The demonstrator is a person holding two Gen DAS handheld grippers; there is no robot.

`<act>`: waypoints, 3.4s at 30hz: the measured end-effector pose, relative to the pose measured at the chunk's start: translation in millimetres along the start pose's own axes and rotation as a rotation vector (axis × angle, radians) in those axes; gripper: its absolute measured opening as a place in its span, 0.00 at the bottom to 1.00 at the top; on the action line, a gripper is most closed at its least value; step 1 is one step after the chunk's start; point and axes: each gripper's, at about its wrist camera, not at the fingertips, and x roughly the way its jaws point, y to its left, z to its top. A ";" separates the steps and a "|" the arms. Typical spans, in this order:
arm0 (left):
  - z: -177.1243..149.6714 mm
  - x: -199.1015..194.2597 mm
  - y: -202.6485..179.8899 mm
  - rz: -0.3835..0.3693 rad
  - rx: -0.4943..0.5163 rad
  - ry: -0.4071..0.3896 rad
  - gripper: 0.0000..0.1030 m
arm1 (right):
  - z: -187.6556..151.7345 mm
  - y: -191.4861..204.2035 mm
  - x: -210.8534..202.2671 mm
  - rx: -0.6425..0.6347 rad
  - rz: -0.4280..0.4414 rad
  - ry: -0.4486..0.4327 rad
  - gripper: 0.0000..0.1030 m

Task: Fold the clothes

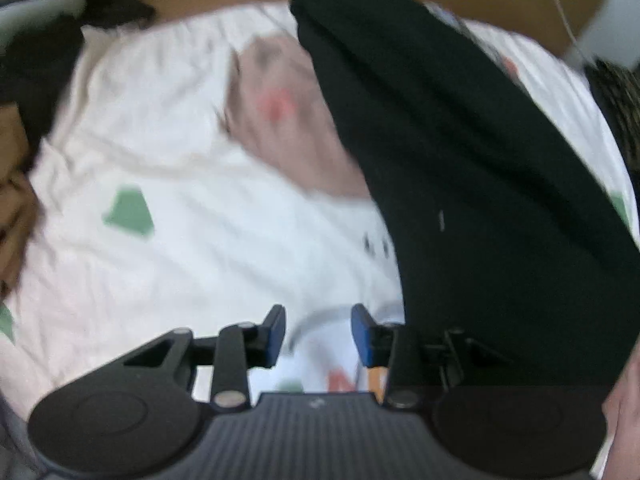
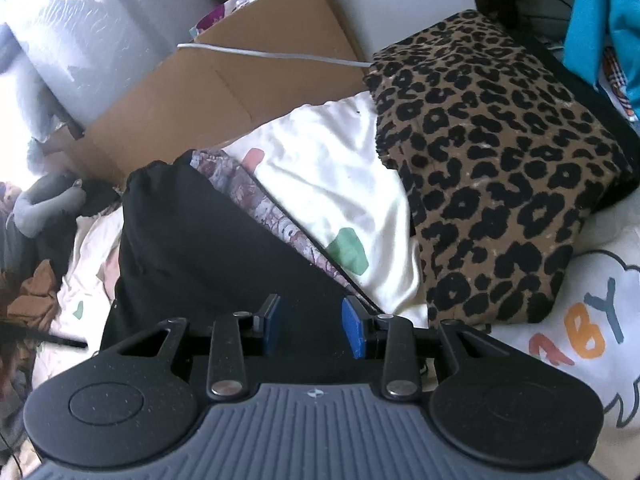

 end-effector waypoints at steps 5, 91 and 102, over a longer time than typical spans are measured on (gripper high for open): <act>58.7 -2.2 -18.2 -0.087 -0.049 -0.020 0.40 | -3.3 -3.2 -6.7 0.014 0.017 -0.018 0.40; 233.6 80.7 -162.2 0.079 -0.189 0.091 0.39 | 37.8 20.4 99.2 -0.277 0.184 0.023 0.44; 218.4 78.6 -141.6 0.036 -0.259 0.098 0.04 | 28.3 13.3 115.3 -0.278 0.138 0.104 0.36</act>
